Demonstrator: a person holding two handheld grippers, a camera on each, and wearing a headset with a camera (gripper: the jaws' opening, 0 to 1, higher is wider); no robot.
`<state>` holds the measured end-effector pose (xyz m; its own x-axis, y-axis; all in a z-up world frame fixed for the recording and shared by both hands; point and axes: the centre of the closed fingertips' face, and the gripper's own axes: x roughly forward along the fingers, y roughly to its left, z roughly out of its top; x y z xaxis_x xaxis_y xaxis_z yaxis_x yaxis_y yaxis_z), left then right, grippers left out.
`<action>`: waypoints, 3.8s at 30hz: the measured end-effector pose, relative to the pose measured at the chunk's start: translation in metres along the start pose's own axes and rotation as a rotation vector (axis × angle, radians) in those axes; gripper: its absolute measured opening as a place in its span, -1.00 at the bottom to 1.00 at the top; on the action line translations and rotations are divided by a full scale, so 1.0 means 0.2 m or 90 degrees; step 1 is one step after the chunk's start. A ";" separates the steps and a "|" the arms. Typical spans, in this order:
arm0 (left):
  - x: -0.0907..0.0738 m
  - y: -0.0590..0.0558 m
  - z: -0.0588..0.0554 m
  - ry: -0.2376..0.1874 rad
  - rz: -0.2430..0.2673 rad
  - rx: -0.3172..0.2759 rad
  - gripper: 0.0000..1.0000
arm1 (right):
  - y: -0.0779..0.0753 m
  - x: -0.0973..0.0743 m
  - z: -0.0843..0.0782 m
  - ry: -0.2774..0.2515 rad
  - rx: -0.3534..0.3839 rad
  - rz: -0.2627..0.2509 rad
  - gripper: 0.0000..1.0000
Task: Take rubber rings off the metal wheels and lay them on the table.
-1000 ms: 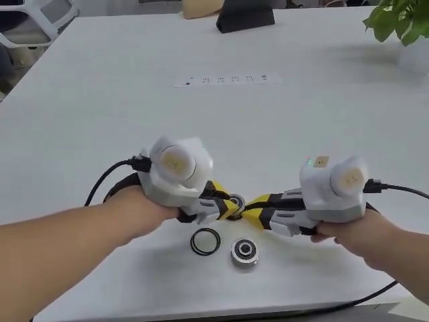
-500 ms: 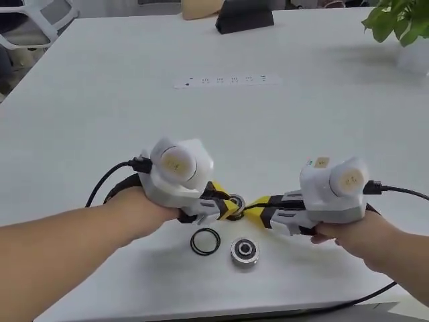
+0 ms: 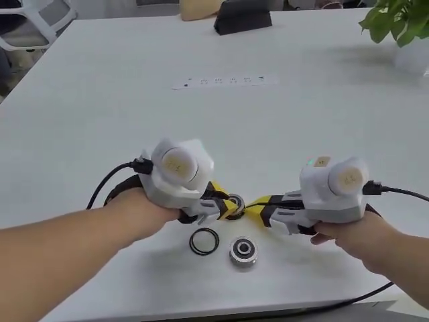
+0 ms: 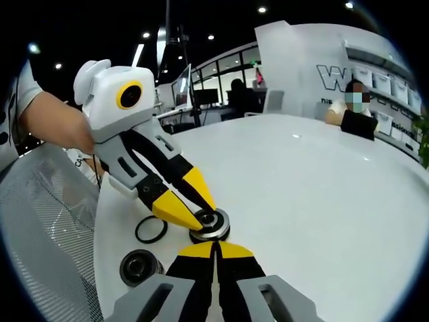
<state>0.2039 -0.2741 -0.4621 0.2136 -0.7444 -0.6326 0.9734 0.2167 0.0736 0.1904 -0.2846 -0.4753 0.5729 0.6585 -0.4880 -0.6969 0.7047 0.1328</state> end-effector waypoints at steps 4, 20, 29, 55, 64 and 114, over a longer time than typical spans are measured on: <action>0.00 0.00 0.00 -0.001 0.002 -0.004 -0.87 | 0.00 -0.01 0.00 0.000 0.005 -0.004 -1.00; 0.01 0.00 0.00 -0.001 0.008 -0.013 -0.87 | -0.05 -0.01 0.02 -0.030 0.117 -0.010 -1.00; 0.01 -0.01 0.00 -0.002 0.013 -0.015 -0.87 | -0.03 -0.02 0.04 -0.042 0.158 -0.004 -1.00; 0.01 -0.01 0.00 -0.003 0.021 -0.016 -0.88 | 0.02 -0.01 0.09 -0.058 0.181 0.016 -1.00; 0.01 -0.02 0.01 -0.006 0.022 -0.019 -0.88 | 0.06 -0.02 0.13 -0.074 0.172 0.047 -1.00; -0.07 -0.05 0.04 -0.025 -0.005 -0.010 -0.61 | 0.03 -0.05 0.13 -0.079 0.180 0.029 -1.00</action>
<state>0.1915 -0.2703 -0.4475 0.2098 -0.7702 -0.6023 0.9737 0.2206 0.0571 0.1910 -0.2808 -0.4477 0.6046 0.7058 -0.3690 -0.5852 0.7080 0.3953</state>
